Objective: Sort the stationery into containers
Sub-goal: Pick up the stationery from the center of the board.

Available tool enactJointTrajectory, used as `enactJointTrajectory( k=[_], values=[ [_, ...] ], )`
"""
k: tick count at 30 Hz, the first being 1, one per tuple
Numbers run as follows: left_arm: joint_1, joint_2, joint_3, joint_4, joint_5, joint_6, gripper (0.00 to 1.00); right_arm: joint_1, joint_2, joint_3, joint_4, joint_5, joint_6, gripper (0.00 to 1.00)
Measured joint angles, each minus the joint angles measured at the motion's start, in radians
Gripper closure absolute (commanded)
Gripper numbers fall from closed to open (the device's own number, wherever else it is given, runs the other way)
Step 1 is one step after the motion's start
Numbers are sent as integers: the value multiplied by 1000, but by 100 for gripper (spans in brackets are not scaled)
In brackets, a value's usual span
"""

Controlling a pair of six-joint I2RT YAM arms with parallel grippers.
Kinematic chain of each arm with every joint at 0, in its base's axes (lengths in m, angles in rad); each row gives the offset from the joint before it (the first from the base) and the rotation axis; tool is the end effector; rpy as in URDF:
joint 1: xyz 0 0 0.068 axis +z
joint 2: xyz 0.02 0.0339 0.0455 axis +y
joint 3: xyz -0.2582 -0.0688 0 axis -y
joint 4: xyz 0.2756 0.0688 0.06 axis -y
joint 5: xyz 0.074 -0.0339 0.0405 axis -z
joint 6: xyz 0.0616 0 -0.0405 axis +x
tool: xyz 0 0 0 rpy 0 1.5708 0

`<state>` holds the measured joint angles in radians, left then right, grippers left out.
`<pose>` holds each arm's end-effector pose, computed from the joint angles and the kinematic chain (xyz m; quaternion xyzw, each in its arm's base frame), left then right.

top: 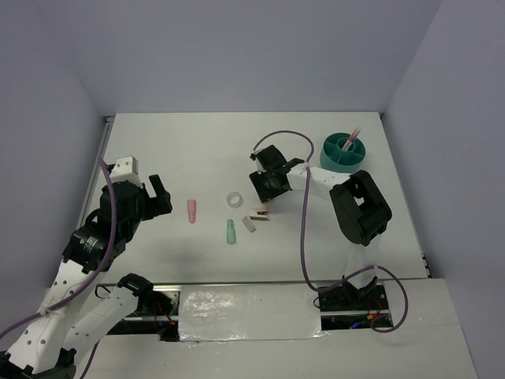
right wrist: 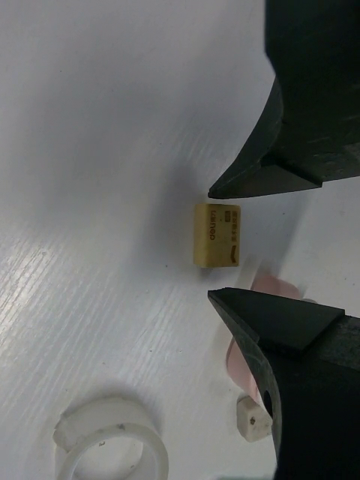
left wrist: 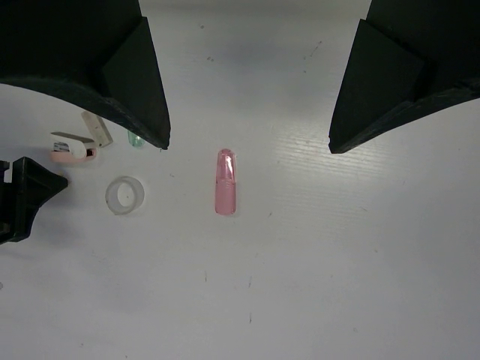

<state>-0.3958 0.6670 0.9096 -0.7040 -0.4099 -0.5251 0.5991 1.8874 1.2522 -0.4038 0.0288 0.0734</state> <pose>0.1821 -0.0495 0.3396 -0.1607 0.8236 -0.0742 0.5388 0.3533 0.2391 0.1268 -0.2470 0.9326 0.0736 0.2526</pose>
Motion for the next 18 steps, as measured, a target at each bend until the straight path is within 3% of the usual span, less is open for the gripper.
enactJointTrajectory(
  k=[4, 7, 10, 18],
  values=[
    [0, 0, 0, 3, 6, 2, 1, 0, 12, -8, 0, -6, 0, 46],
    [0, 0, 0, 3, 13, 2, 1, 0, 26, -10, 0, 1, -3, 63],
    [0, 0, 0, 5, 19, 3, 1, -1, 26, -10, 0, 6, -7, 73],
    [0, 0, 0, 15, 27, 3, 1, -8, -2, -10, 2, 10, -14, 74]
  ],
)
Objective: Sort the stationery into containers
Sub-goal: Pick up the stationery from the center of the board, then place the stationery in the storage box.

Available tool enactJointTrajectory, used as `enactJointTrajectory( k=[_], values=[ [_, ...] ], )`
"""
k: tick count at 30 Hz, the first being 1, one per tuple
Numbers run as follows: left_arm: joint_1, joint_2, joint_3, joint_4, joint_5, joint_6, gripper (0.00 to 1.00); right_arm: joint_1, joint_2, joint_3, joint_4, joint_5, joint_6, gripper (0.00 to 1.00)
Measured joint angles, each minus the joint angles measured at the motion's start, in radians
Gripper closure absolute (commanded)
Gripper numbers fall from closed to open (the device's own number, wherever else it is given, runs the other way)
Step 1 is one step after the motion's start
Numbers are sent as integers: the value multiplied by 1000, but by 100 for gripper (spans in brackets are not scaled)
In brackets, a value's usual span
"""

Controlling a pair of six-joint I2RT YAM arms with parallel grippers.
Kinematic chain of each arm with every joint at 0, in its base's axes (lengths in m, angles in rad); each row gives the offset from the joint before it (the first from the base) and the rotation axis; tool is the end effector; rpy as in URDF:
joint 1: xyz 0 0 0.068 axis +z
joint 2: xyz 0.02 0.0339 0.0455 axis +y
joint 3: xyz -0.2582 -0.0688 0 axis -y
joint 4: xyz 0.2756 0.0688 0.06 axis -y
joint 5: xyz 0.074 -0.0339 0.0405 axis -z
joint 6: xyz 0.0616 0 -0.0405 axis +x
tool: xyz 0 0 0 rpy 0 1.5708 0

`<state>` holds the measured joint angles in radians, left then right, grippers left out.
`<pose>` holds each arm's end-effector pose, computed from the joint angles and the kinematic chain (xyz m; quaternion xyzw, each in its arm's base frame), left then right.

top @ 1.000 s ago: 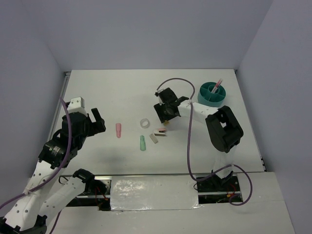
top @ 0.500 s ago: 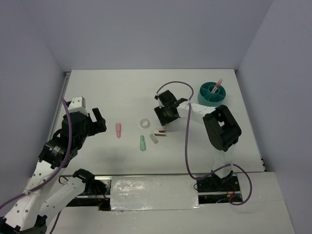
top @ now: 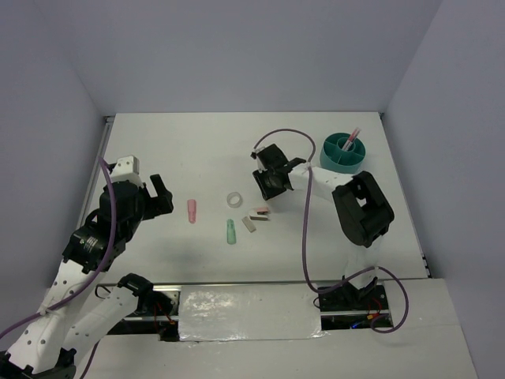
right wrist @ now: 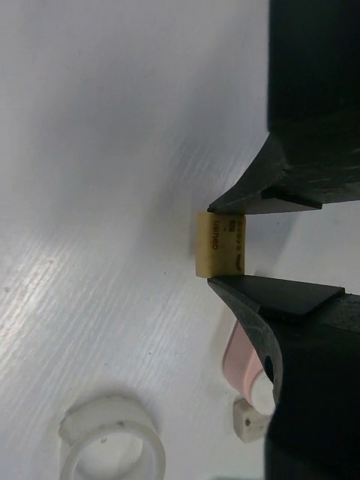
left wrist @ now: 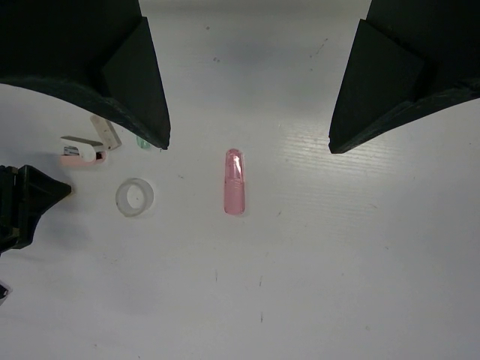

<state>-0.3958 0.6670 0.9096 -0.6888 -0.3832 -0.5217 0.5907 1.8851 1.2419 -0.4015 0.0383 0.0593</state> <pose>0.1828 -0.0514 0.3411 -0.1536 0.8225 -0.0873 0.5406 0.3538 0.2344 0.1245 -0.2487 0.9329 0.0655 0.2523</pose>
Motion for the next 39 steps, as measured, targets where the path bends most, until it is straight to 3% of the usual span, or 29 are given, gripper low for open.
enactJointTrajectory(
  k=[5, 15, 28, 39],
  values=[
    [0, -4, 0, 2, 8, 2, 1, -55, -73, 68, -22, 11, -70, 73],
    [0, -41, -13, 10, 33, 23, 1, -327, -39, 381, -123, 3, -344, 76],
    [0, -56, -16, 19, 84, 29, 1, -395, 114, 514, -147, 188, -576, 72],
    [0, -55, -16, 25, 102, 48, 1, -421, 199, 549, -132, 301, -616, 70]
  ],
)
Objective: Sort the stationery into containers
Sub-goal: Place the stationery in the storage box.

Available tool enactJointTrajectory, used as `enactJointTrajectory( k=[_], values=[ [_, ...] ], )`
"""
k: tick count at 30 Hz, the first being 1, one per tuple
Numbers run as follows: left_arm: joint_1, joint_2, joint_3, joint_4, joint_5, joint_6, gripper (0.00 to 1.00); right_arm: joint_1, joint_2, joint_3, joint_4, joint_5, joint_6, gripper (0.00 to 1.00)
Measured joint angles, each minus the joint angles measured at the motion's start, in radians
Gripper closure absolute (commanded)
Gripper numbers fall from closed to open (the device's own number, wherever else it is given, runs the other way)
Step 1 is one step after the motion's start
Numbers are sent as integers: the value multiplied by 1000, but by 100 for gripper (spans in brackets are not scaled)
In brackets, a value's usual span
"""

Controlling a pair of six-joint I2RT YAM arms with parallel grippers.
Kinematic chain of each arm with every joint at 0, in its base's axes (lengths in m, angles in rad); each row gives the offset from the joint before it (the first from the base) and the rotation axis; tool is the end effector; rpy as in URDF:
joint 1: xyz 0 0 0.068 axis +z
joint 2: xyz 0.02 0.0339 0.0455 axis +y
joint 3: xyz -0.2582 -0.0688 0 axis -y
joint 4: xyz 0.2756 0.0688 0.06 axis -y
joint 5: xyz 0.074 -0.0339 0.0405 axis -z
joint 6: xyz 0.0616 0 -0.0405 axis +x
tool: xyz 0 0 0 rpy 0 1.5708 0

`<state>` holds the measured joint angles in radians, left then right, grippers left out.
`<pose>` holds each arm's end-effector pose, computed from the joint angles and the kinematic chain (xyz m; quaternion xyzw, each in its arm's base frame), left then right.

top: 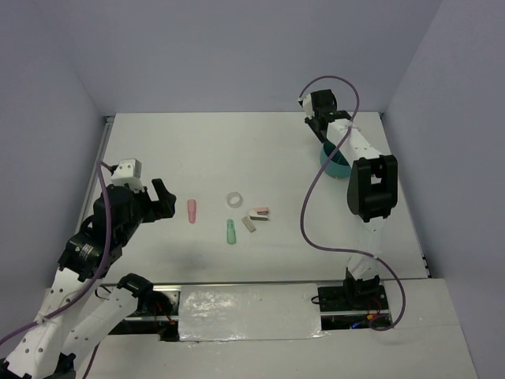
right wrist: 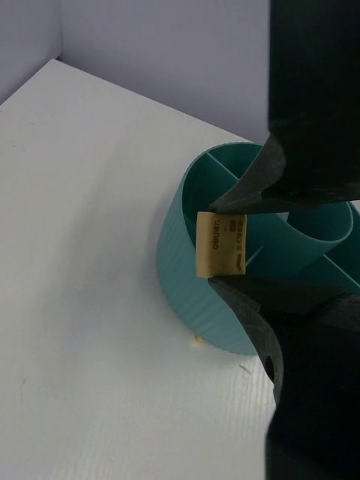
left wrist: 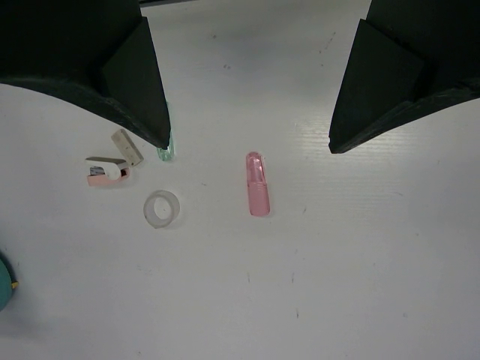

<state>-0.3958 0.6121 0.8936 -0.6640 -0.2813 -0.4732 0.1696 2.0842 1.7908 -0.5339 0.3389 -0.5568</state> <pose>0.1730 -0.0537 0.3463 -0.1102 0.8168 -0.1280 0.5517 0.5134 0.0671 0.2189 -0.2690 0.8802 -0.2231 0.3211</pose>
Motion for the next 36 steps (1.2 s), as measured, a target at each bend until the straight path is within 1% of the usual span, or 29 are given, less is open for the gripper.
enactJointTrajectory(
  k=[2, 4, 8, 11, 18, 21, 28, 31, 35, 36],
  values=[
    [0, 0, 0, 0, 0, 0, 1, -8, 1, 2, 1, 8, 1, 69],
    [0, 1, 0, 0, 1, 0, 1, -16, 1, 3, 4, 18, 2, 66],
    [0, 6, 0, 1, 3, 0, 1, -32, 1, 3, 6, 32, 9, 65],
    [0, 8, 0, 1, 6, 0, 1, -36, 1, 2, 9, 40, 9, 58],
    [0, 8, 0, 3, 7, 0, 1, -40, 1, 2, 14, 40, 19, 50],
    [0, 8, -1, 3, 7, 0, 1, -40, 1, 2, 14, 35, 22, 47],
    [0, 8, -2, 6, 7, 1, 1, -40, 1, 0, 14, 18, 34, 47],
    [0, 8, -2, 6, 7, 1, 1, -39, -1, 0, 10, -8, 53, 45],
    [0, 9, -2, 6, 5, 0, 1, -15, -35, 1, -29, -36, 100, 34],
    [0, 10, -2, 6, 0, 0, 1, 0, -54, 1, -41, -41, 112, 32]
  ],
)
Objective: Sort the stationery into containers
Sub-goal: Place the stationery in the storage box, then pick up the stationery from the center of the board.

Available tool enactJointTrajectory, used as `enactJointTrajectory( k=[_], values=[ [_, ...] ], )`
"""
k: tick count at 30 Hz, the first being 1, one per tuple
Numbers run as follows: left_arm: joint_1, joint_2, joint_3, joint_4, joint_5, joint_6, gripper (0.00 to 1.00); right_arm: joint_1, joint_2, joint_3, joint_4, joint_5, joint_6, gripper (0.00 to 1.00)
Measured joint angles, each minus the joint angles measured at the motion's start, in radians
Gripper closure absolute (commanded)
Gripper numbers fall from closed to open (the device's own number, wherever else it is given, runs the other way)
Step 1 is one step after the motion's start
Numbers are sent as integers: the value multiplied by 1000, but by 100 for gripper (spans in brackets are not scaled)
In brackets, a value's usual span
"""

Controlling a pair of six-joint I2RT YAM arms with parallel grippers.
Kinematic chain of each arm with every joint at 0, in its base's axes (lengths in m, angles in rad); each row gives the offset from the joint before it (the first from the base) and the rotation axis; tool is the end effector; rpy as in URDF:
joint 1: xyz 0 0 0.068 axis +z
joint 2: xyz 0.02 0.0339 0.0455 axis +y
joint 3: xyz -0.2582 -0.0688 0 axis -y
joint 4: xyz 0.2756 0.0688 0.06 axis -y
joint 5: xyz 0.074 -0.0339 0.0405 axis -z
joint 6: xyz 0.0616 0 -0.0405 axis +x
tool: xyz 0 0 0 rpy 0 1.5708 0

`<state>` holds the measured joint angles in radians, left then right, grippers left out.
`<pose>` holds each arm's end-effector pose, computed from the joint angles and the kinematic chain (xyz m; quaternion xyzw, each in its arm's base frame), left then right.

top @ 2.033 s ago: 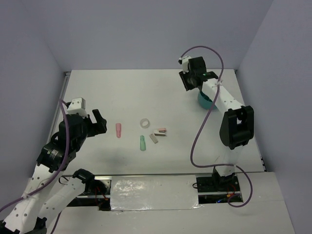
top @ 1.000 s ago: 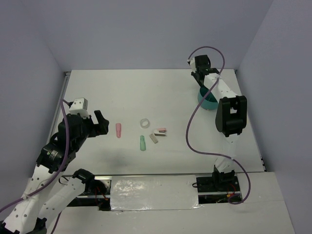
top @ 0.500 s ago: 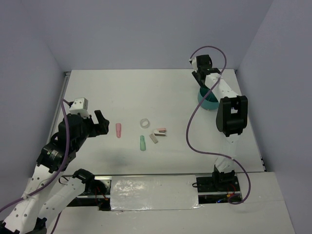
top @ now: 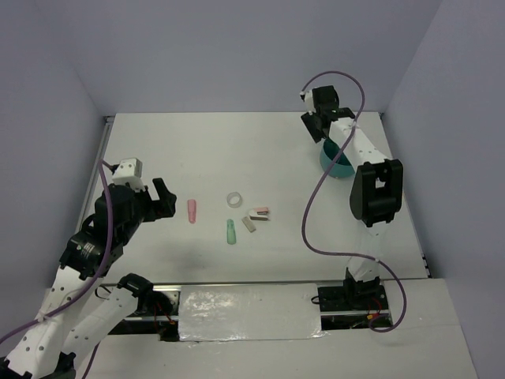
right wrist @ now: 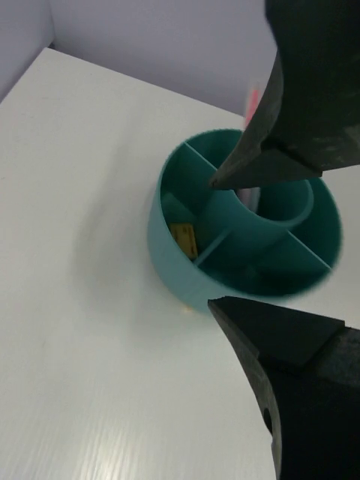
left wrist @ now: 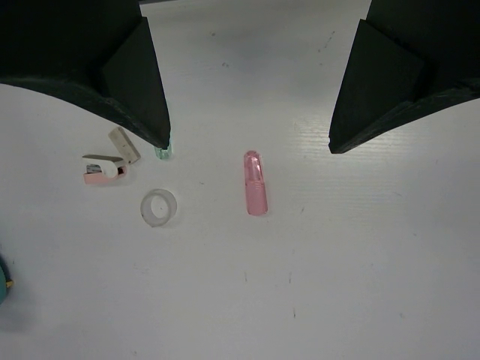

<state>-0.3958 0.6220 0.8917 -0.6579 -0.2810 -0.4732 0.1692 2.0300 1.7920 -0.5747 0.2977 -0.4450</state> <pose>0.1755 -0.0548 0.3448 -0.1098 0.8184 -0.1269 0.5496 0.5036 0.0677 0.2418 -0.2254 0.8923 -0.1868 0.3435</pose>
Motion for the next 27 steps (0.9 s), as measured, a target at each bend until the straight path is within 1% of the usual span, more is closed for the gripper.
enactJointTrajectory(
  k=[2, 4, 8, 9, 11, 13, 17, 19, 21, 23, 27],
  values=[
    [0, 1, 0, 0, -13, -1, 1, 45, -52, -1, -21, -13, 31, 28],
    [0, 5, 0, -2, -35, -5, 1, 105, -121, -13, -24, -35, 71, 27],
    [7, 19, 0, -16, -78, -14, 1, 249, -333, -159, -10, -109, 186, 27],
    [11, 23, 0, -21, -86, -22, 1, 294, -388, -214, 16, -127, 230, 28],
    [16, 23, 0, -23, -93, -27, 1, 371, -473, -329, 53, -156, 314, 34],
    [20, 23, 0, -23, -97, -28, 1, 451, -523, -443, 70, -169, 421, 42],
    [21, 17, 0, -23, -100, -28, 1, 607, -521, -628, 105, -169, 609, 44],
    [21, 15, 0, -23, -100, -28, 1, 688, -509, -686, 102, -161, 676, 47],
    [21, 16, 0, -23, -100, -28, 1, 759, -490, -702, 102, -150, 728, 52],
    [21, 16, 0, -23, -100, -28, 1, 814, -470, -701, 115, -148, 767, 53],
    [21, 15, 0, -23, -100, -28, 1, 832, -421, -701, 137, -143, 808, 53]
  ],
)
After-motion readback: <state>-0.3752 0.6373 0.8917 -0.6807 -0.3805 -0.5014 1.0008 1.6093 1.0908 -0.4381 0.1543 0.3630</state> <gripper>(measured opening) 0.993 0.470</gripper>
